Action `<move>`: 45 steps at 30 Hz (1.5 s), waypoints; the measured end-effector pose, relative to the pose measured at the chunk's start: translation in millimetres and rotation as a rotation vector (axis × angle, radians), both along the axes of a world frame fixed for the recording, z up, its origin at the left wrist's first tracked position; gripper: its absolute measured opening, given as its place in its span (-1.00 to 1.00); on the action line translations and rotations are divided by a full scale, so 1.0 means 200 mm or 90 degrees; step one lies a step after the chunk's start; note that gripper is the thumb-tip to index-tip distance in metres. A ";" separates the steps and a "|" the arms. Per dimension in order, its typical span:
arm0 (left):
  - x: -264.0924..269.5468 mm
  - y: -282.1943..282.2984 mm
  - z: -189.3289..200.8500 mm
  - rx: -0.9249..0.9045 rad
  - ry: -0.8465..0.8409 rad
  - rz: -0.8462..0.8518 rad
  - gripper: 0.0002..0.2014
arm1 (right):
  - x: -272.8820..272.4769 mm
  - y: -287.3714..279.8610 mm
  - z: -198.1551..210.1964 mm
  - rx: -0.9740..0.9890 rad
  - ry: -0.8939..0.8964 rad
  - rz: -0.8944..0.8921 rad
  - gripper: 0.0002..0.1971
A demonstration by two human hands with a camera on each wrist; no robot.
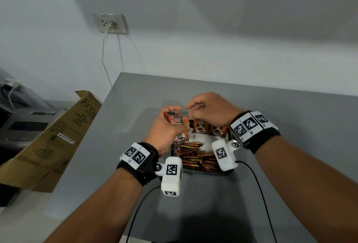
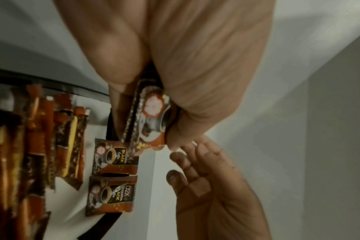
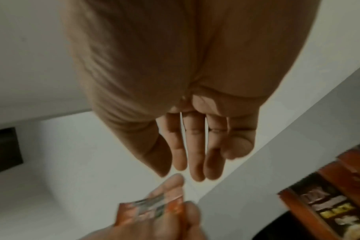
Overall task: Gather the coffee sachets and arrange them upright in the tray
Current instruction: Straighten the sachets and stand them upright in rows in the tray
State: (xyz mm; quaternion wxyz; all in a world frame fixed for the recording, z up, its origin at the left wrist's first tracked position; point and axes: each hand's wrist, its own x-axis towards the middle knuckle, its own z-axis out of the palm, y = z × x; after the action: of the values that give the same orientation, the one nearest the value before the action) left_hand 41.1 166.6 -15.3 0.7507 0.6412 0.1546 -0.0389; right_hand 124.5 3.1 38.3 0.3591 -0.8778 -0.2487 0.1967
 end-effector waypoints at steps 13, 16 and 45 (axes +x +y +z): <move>0.02 0.07 -0.01 -0.032 0.033 0.103 -0.49 | 0.03 0.08 0.00 -0.063 -0.085 -0.004 -0.88; 0.00 0.14 -0.04 -0.027 0.067 0.183 -0.71 | 0.07 0.09 -0.07 -0.127 -0.088 -0.019 -0.84; -0.07 0.17 -0.07 0.025 0.073 0.102 -0.46 | 0.08 0.17 -0.22 -0.123 -0.112 -0.067 -0.78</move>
State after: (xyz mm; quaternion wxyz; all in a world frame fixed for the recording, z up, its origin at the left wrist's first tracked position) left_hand 26.4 200.7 -28.8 0.7288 0.6379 0.2486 -0.0123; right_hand 141.4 36.7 -5.2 0.2593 -0.9341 -0.2125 0.1226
